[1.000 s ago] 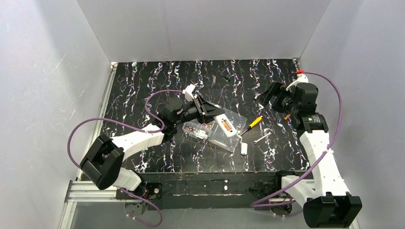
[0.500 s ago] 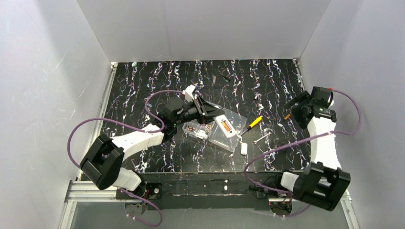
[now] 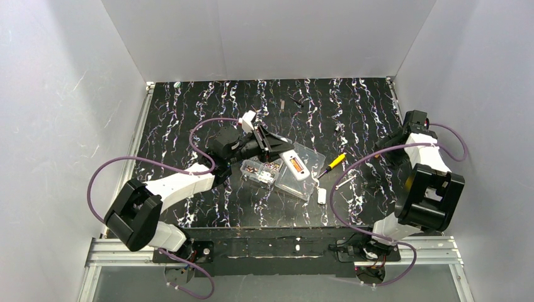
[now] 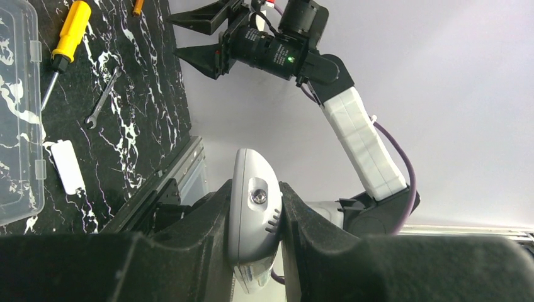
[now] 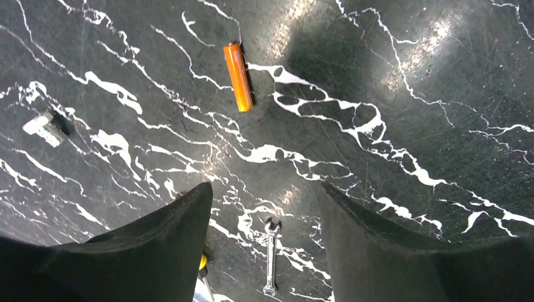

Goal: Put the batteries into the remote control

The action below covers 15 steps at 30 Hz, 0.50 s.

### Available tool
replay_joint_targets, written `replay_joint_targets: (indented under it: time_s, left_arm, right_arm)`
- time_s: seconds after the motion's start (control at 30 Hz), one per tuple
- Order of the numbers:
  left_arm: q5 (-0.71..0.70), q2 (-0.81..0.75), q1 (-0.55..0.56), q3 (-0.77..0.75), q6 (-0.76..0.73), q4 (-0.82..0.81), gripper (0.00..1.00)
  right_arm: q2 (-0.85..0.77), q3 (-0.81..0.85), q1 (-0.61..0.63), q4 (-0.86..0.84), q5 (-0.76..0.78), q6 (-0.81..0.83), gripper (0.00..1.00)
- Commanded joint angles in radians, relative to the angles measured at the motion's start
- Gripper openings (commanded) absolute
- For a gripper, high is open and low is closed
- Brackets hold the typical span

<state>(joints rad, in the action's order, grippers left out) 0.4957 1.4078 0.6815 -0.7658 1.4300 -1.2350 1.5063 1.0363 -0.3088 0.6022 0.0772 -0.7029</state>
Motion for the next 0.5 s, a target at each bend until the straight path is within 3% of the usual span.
replay_joint_targets:
  time_s: [0.0,0.47]
  left_arm:
    - [0.045,-0.071,-0.015,-0.005,-0.013,-0.067,0.0]
    - [0.048,-0.081,-0.025,0.004,-0.017,-0.056,0.0]
  right_arm:
    - [0.038,0.063,-0.01,-0.032,0.058,0.001,0.68]
    - [0.229,0.162,-0.01,-0.057,0.065,0.033,0.62]
